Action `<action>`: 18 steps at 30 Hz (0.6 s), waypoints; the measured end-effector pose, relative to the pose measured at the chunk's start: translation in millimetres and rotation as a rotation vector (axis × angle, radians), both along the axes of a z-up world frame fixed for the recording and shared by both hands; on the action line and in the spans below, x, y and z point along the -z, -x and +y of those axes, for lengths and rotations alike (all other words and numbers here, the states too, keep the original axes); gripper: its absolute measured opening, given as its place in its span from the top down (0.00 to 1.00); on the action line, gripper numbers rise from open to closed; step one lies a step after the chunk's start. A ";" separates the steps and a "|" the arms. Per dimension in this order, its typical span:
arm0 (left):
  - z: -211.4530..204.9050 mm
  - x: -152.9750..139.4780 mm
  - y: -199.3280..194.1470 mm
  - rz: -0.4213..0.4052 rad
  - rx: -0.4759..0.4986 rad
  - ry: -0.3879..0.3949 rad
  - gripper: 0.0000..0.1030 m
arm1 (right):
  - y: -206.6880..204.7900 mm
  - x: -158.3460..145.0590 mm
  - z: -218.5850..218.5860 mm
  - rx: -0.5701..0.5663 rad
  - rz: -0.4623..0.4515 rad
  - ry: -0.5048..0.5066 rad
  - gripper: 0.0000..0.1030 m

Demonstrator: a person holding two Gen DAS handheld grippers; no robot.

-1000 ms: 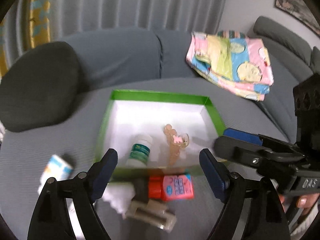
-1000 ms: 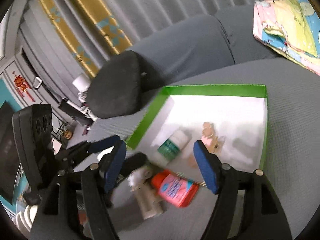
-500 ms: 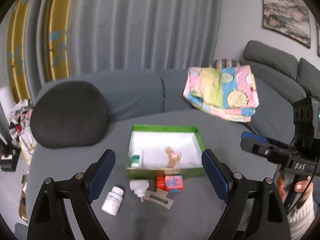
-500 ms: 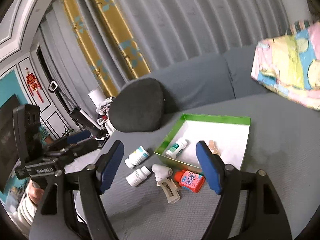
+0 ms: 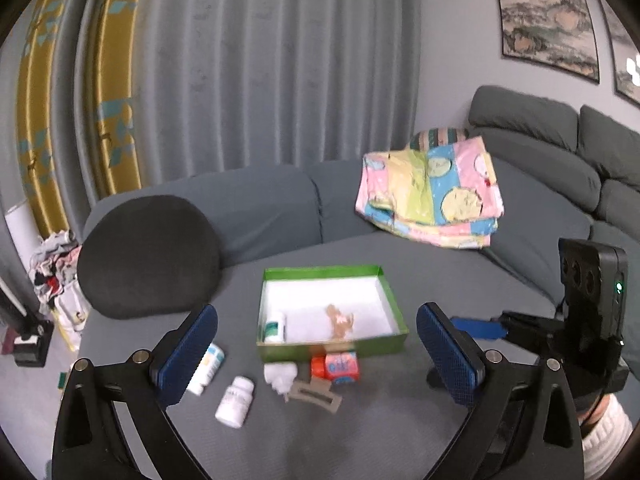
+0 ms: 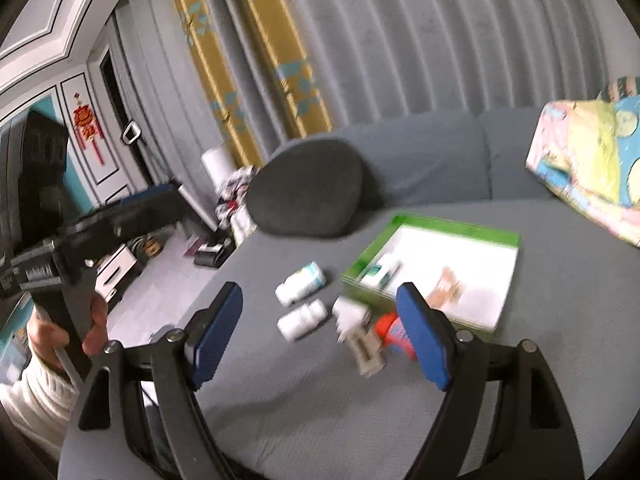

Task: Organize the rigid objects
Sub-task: 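Withdraw the right gripper from the box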

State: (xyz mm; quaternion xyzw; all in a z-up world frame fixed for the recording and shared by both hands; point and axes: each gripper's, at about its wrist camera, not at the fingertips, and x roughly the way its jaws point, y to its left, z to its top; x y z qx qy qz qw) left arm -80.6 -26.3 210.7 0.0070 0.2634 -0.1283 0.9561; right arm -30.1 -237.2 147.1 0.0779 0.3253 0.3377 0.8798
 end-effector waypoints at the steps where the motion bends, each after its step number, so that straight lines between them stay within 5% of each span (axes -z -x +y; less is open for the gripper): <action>1: 0.7 5.0 2.8 0.006 0.000 -0.002 0.03 | 5.7 6.5 2.1 -0.013 0.015 -0.011 0.23; 11: 19.8 43.0 22.3 0.072 -0.034 0.003 0.03 | 45.4 32.6 10.4 -0.055 0.094 -0.052 0.23; 18: 32.5 85.3 28.9 0.123 -0.101 -0.027 0.03 | 49.6 50.6 10.3 -0.005 0.116 0.005 0.23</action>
